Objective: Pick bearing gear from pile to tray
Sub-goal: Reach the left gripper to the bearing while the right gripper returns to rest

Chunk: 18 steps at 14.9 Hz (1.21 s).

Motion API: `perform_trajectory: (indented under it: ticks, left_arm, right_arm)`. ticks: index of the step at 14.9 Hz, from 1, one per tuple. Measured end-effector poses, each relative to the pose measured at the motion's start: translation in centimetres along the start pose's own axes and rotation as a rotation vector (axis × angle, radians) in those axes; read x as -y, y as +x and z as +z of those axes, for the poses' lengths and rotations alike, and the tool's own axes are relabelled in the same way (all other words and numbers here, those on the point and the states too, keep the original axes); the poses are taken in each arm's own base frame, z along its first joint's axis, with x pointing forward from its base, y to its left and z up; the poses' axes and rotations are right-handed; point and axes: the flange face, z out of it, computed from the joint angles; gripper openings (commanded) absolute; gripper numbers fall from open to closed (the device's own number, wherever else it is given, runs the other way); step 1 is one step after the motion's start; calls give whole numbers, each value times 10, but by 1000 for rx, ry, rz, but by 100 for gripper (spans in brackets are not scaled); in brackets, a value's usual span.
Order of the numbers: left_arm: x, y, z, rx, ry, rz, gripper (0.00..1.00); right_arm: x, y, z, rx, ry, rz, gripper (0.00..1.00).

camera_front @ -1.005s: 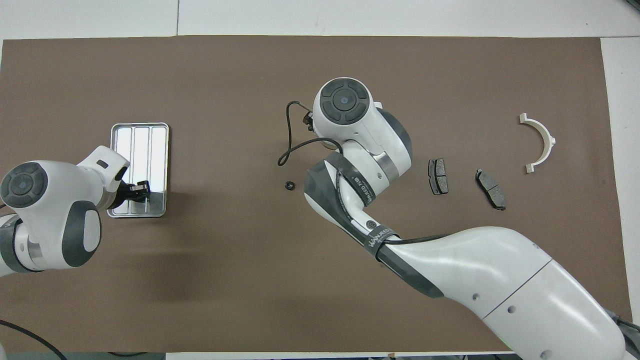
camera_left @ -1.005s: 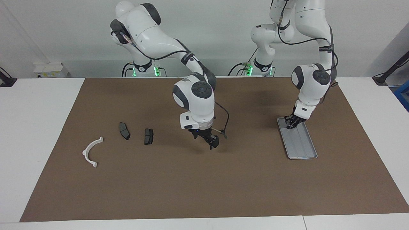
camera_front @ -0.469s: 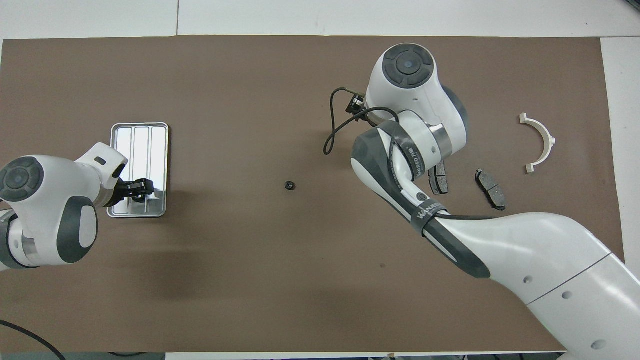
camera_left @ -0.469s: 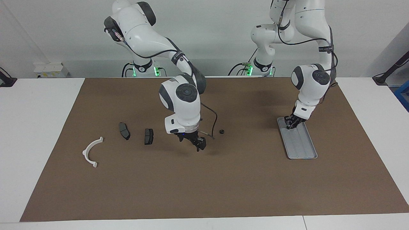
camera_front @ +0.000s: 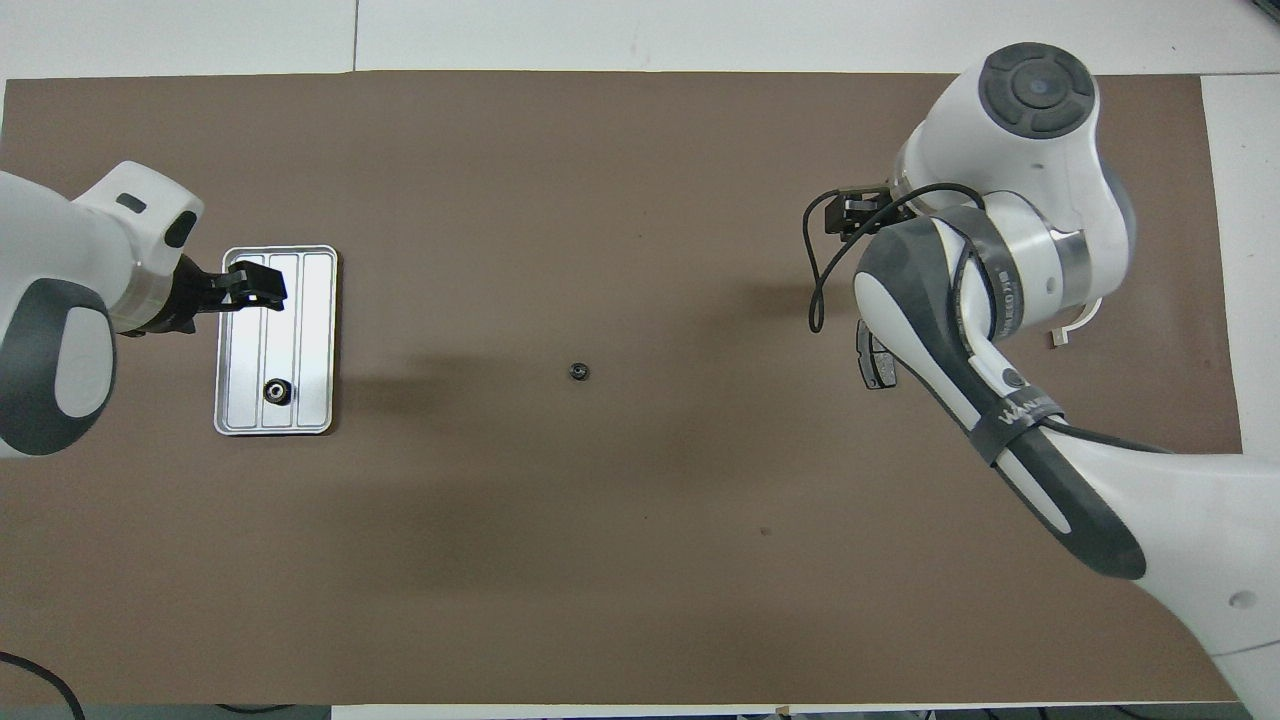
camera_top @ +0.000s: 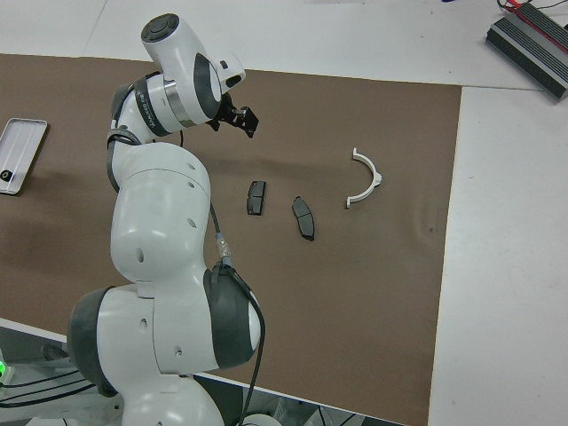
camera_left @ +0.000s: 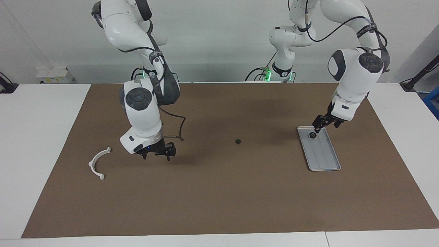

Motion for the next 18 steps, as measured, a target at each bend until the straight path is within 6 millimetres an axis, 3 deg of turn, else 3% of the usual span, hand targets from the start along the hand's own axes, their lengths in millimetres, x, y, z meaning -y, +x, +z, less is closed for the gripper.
perform_trajectory:
  ticks: [2,4,7,12,15,18]
  left_arm:
    - [-58,-22,1,9,-2,-16,100]
    - [-99,-41,6,30,-22,-23,100]
    - [-126,-59,23,55,-33,-13,100]
    - [-174,-81,83,36,-45,-53,100]
    - [-209,-92,104,35,-45,-89,100]
    - [-235,-97,121,33,-45,-111,100]
  right_arm:
    - [-29,-10,-26,0,18,-25,100]
    - [-54,-25,-57,8,16,-38,100]
    - [-73,-53,-112,17,-4,-66,100]
    - [-92,-109,-195,32,38,-43,100]
    - [-98,-129,-221,28,39,-36,100]
    - [-99,-139,-231,27,36,-35,100]
